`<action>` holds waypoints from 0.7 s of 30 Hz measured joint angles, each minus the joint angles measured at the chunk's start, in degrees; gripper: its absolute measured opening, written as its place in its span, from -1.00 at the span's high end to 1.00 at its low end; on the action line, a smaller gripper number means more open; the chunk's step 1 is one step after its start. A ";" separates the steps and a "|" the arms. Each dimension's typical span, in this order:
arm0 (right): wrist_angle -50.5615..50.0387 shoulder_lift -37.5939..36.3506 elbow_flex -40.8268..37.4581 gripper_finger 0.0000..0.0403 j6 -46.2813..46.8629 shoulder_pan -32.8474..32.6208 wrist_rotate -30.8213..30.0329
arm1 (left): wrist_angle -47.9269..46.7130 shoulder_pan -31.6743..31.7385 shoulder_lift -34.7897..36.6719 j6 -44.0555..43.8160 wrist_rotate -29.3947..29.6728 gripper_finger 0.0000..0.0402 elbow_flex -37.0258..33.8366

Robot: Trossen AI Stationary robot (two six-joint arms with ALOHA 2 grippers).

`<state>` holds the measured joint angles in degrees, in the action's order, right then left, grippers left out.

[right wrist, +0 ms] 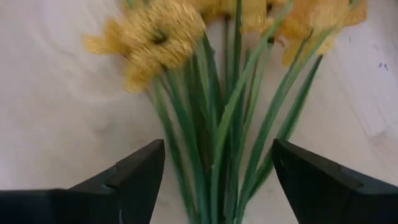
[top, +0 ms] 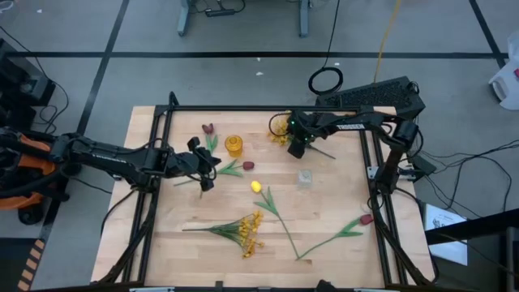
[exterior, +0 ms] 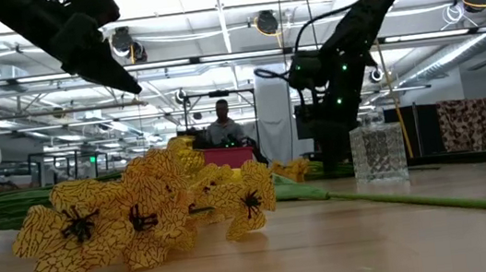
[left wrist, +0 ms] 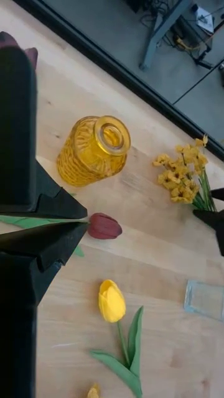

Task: Sort flowers into vase by color
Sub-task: Move the yellow flower to the right side of the transparent vase

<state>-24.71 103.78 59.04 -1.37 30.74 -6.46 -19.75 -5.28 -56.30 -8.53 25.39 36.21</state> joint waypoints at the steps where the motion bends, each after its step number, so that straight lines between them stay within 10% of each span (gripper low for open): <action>1: 0.02 0.66 0.20 -0.42 -0.07 0.07 -0.54 | -0.03 0.00 -0.26 -0.02 0.00 0.85 0.00; 21: 1.76 1.52 0.16 0.95 4.87 -0.13 -1.85 | 0.05 0.00 -3.99 -0.07 -2.96 0.85 0.02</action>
<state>-22.95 105.30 59.20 3.50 30.61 -8.31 -19.70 -5.28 -60.29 -8.60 22.43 36.23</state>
